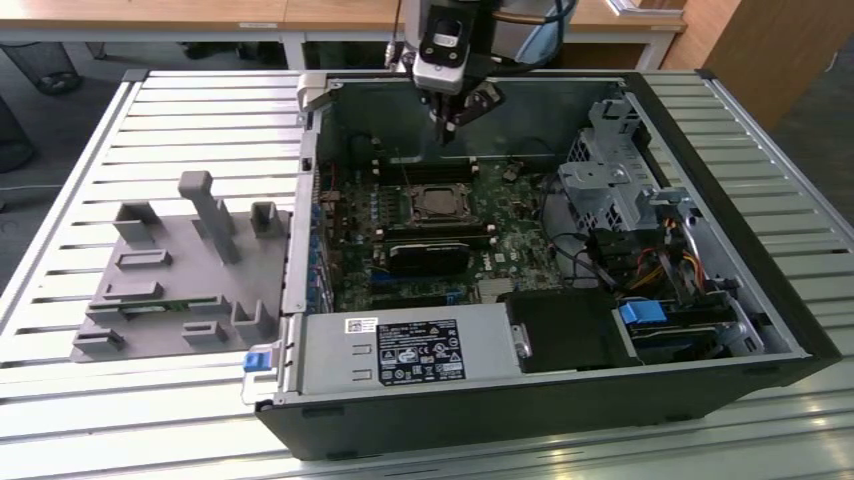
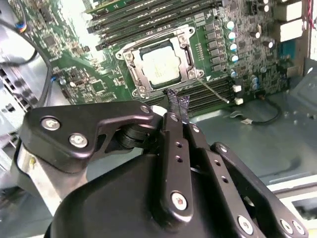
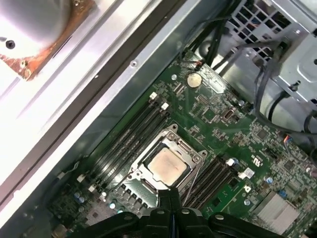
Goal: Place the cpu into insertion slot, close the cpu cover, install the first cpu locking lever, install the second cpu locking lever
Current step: 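Install the first cpu locking lever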
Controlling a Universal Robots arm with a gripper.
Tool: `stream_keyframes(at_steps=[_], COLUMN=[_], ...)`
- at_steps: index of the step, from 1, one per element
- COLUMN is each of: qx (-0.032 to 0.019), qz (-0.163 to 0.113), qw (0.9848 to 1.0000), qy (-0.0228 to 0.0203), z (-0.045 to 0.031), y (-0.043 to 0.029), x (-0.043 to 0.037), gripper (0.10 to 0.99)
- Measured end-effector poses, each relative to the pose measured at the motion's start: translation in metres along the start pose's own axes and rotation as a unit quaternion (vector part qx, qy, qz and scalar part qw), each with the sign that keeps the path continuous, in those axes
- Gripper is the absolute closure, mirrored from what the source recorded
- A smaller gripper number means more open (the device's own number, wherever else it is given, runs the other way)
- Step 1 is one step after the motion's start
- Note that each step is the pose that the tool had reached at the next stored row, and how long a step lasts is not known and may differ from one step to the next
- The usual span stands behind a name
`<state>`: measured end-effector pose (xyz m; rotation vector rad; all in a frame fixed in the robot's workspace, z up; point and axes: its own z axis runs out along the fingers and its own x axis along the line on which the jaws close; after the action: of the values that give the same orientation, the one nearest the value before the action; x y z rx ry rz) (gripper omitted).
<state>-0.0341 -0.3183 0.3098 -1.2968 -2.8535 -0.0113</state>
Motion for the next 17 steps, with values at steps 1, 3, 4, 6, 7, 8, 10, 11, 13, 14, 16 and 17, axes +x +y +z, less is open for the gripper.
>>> stream_keyframes(at_steps=[1, 3, 4, 6, 7, 8, 10, 11, 13, 14, 16, 17], qx=[0.0001, 0.0003, 0.0004, 0.0007, 0.0007, 0.0008, 0.0007, 0.0008, 0.0007, 0.0004, -0.0004, -0.0018], qz=[-0.009, -0.028, -0.037, -0.055, -0.064, -0.073, -0.091, -0.099, -0.116, -0.124, -0.14, -0.145], qw=[1.0, 0.9996, 0.9993, 0.9985, 0.998, 0.9974, 0.9959, 0.9951, 0.9932, 0.9922, 0.9902, 0.9895], qy=[0.0, 0.0001, 0.0001, 0.0001, 0.0002, 0.0002, 0.0005, 0.0006, 0.001, 0.0012, 0.0021, 0.0033], z=[0.0003, 0.001, 0.0013, 0.0016, 0.0019, 0.002, 0.0022, 0.0023, 0.0024, 0.0025, 0.0027, 0.0027], y=[0.0, 0.0, 0.0, 0.0, 0.0, 0.0, 0.0, 0.0, 0.0, 0.0, 0.0, 0.0], x=[0.0, 0.0, 0.0, 0.0, 0.0, 0.0, 0.0, 0.0, 0.0, -0.0001, -0.0001, -0.0001], gripper=[0.969, 0.969, 0.969, 0.969, 0.969, 0.969, 0.969, 0.969, 0.969, 0.969, 0.969, 0.969])
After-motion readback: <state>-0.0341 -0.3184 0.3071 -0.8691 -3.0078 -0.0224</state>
